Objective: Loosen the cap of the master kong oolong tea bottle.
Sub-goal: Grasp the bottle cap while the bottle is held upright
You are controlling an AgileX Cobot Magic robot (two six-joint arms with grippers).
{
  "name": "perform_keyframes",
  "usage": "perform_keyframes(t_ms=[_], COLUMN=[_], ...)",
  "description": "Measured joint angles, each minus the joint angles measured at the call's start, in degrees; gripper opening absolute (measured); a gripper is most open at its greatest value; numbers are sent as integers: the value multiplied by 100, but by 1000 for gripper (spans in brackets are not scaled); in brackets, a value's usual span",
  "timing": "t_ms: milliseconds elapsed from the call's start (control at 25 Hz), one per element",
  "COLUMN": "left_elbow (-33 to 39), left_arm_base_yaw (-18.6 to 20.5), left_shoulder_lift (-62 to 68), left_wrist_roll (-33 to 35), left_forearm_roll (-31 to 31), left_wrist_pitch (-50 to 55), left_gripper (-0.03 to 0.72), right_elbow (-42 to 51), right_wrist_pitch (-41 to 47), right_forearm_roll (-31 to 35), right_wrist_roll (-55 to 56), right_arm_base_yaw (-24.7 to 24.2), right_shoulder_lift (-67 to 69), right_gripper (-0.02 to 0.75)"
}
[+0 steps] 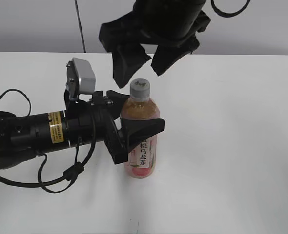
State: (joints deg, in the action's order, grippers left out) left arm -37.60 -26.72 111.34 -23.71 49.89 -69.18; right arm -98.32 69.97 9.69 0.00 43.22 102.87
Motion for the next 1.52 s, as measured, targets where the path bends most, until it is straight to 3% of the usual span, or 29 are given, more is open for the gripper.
perform_keyframes(t_ms=[440, 800, 960, 1040, 1280, 1520], left_elbow=[0, 0, 0, -2, -2, -2], left_arm_base_yaw=[0, 0, 0, 0, 0, 0], left_shoulder_lift=[0, 0, 0, 0, 0, 0], left_wrist_roll=[0, 0, 0, 0, 0, 0], left_forearm_roll=[0, 0, 0, 0, 0, 6], left_wrist_pitch=[-4, -4, -4, 2, 2, 2], left_gripper=[463, 463, 463, 463, 463, 463], right_elbow=[4, 4, 4, 4, 4, 4], right_wrist_pitch=[5, 5, 5, 5, 5, 5], right_forearm_roll=[-52, -177, -177, -177, -171, -171], right_wrist_roll=[47, 47, -54, -197, -1270, -3475], right_arm_base_yaw=[0, 0, 0, 0, 0, 0], right_shoulder_lift=[165, 423, 423, 423, 423, 423], right_gripper=[547, 412, 290, 283, 283, 281])
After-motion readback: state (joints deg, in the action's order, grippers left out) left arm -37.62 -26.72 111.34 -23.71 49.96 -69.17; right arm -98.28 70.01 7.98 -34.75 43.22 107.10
